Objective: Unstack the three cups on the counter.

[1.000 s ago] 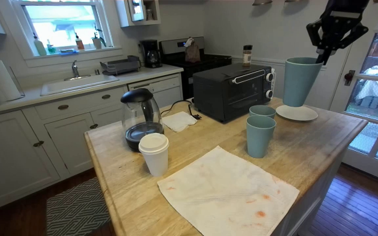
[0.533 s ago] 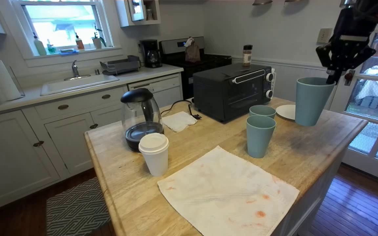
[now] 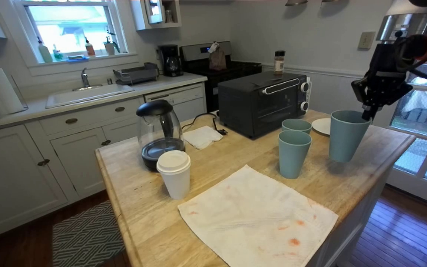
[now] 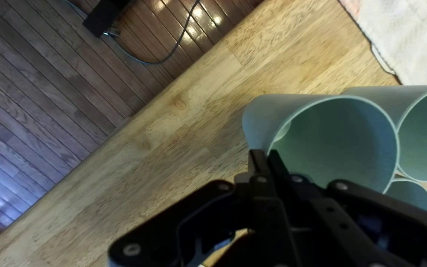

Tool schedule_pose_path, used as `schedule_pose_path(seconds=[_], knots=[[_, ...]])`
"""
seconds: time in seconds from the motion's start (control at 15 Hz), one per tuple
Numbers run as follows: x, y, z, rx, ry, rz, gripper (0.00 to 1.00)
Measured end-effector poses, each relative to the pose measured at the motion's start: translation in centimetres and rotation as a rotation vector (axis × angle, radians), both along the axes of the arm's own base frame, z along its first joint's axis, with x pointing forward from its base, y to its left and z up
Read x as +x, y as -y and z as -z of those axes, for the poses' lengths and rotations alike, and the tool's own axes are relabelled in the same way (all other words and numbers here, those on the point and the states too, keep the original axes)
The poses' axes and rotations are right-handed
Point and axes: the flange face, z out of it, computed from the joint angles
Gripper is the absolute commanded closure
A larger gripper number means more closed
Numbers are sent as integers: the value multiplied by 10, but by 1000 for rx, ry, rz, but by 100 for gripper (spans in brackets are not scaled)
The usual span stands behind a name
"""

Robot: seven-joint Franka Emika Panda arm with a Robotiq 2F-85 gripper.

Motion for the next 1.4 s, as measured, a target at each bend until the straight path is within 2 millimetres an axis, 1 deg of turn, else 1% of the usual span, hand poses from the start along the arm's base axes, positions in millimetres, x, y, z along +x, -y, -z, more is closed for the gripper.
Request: schedule_pose_path(seconds=[0.53,0.87,0.93,1.0,1.07,1.4], knots=[[5,7,40,18,-22,-4,99],[8,8,52,27,-31,-5,99],[9,8,53,28,-31,-5,82],[9,8,53,29,-31,-5,70],[10,9,53,29,-31,-4,64],[16,11,47,26,-13,-5,30]])
